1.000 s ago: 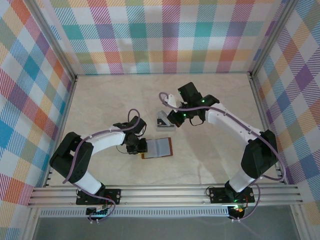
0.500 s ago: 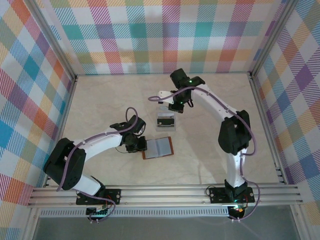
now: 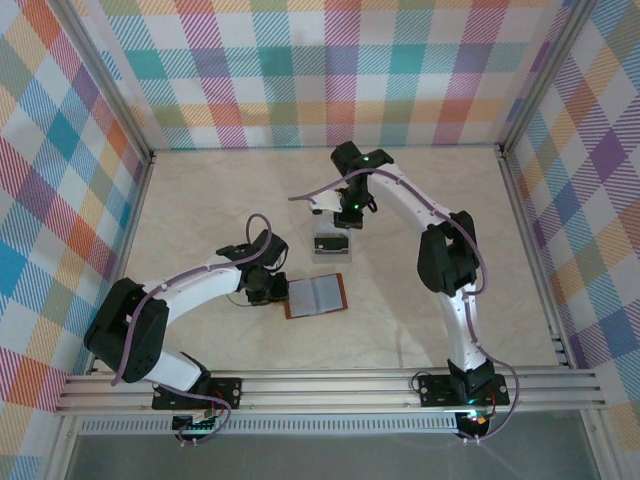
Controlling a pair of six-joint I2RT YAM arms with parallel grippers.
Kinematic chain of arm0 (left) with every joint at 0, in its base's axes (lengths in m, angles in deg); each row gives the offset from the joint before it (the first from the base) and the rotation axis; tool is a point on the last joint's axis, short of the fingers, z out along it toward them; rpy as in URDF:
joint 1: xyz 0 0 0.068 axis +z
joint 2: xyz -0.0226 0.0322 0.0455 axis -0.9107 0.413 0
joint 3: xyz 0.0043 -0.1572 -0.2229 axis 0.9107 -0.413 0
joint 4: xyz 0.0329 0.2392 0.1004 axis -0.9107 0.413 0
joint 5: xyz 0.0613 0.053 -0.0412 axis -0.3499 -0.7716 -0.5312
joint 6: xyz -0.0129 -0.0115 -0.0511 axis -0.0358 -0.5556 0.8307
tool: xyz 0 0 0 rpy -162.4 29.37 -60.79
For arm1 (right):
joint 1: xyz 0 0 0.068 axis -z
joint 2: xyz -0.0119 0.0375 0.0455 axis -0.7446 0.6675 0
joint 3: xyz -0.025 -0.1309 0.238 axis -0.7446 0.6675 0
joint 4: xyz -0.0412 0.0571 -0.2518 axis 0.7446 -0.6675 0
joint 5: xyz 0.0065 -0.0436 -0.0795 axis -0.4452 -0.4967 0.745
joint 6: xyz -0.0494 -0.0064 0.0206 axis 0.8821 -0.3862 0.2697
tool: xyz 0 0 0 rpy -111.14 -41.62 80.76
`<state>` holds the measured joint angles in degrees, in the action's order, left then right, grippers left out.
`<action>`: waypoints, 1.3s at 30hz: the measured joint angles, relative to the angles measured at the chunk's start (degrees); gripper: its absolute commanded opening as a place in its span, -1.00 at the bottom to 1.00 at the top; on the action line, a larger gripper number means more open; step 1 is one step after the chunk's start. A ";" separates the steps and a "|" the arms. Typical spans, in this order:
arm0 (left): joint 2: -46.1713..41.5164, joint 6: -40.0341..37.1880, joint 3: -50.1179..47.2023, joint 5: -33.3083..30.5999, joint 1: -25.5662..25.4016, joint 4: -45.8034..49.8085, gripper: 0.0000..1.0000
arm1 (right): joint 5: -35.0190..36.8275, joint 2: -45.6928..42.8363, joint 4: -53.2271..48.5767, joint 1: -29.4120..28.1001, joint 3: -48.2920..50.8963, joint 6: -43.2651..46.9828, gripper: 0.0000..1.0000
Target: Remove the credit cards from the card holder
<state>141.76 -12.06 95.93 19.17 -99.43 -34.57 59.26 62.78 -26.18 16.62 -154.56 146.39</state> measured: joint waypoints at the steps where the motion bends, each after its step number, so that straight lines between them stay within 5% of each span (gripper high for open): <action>1: 0.00 0.00 0.00 0.02 0.00 0.00 -0.63 | 0.00 0.63 -0.22 0.00 -0.15 0.02 -1.00; 7: 0.09 0.00 -0.26 0.09 0.20 -0.09 -0.63 | -0.26 2.89 -0.81 0.00 -0.15 -0.02 -0.93; 13: 0.94 -0.02 -0.61 0.24 0.22 -0.20 -0.63 | -0.39 2.91 -0.31 0.00 -0.15 -0.35 -0.57; 27: 4.46 -0.61 -0.63 1.22 0.26 -1.31 -0.69 | 2.05 -6.19 11.02 0.00 7.61 -3.61 -0.46; 39: 7.58 -3.10 1.31 2.16 0.26 -2.14 -0.77 | 2.71 -27.23 26.32 -0.74 27.89 -29.73 -0.25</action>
<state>149.34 -15.16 97.25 21.33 -99.17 -36.71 61.97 35.54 0.14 15.88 -126.68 116.67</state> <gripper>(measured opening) 0.119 0.368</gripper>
